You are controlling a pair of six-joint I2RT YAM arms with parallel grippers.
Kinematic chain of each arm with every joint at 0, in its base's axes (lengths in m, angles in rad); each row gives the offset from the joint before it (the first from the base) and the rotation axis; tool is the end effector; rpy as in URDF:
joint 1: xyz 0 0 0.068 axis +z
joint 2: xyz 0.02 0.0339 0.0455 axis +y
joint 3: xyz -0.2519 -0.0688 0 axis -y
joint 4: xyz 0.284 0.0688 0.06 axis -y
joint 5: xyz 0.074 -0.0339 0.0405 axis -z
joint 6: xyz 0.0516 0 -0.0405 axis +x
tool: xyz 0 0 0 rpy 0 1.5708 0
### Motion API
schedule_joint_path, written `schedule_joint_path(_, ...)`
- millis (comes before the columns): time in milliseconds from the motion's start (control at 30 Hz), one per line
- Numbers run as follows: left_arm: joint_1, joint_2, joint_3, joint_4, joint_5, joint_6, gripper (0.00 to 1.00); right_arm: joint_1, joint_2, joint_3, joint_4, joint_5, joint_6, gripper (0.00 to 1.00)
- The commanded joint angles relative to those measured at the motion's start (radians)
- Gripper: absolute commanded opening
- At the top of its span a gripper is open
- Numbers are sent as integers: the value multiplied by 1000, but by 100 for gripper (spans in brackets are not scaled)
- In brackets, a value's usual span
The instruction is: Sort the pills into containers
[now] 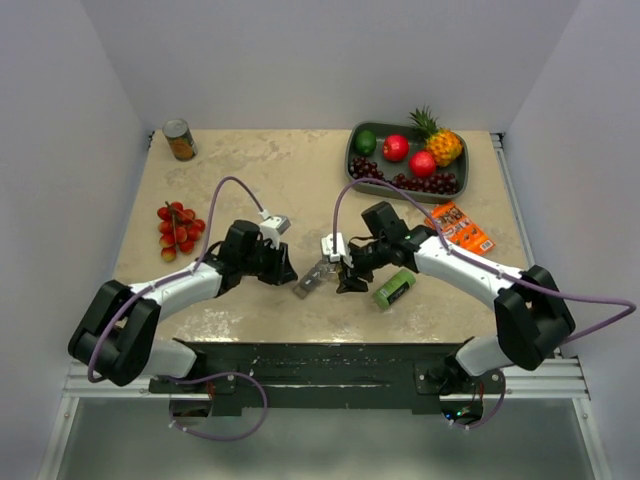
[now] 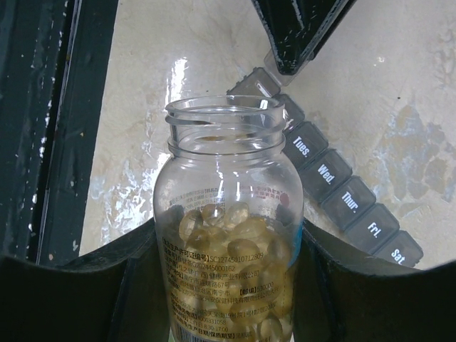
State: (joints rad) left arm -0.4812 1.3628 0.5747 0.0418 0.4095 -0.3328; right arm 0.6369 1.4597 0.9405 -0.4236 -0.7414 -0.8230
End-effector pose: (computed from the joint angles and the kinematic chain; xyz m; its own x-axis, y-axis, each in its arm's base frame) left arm 0.2563 -0.1570 0.1185 -0.7922 0.0756 -0.6056 0.4496 0.7433 -0.4953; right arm 0.2480 0.2268 0.1843 0.1131 -0.5890 -0.8002 -0.9922 -0.1101 -0.0592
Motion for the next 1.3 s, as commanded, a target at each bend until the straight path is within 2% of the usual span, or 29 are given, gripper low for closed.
schedule_joint_path(0,-8,-45,19,-10,-29,26,36,26,5,-2,-7,37,-48,1)
schedule_joint_path(200,-8,-103,54,-81,-72,28,44,63,19,12,-24,100,-71,2)
schedule_joint_path(433,30,-281,157,-216,-230,70,70,129,47,86,-95,214,-94,2)
schedule_joint_path(567,95,-379,235,-299,-287,158,76,161,96,161,-154,243,-91,2)
schedule_joint_path(667,104,-456,241,-342,-475,254,81,190,145,216,-197,277,-77,2)
schedule_joint_path(733,104,-490,197,-339,-549,268,86,205,180,250,-216,290,-67,2)
schedule_joint_path(900,104,-608,44,-267,-617,255,87,221,238,280,-248,313,-54,2)
schedule_joint_path(1267,104,-599,65,-277,-626,267,88,221,298,310,-271,315,-36,2)
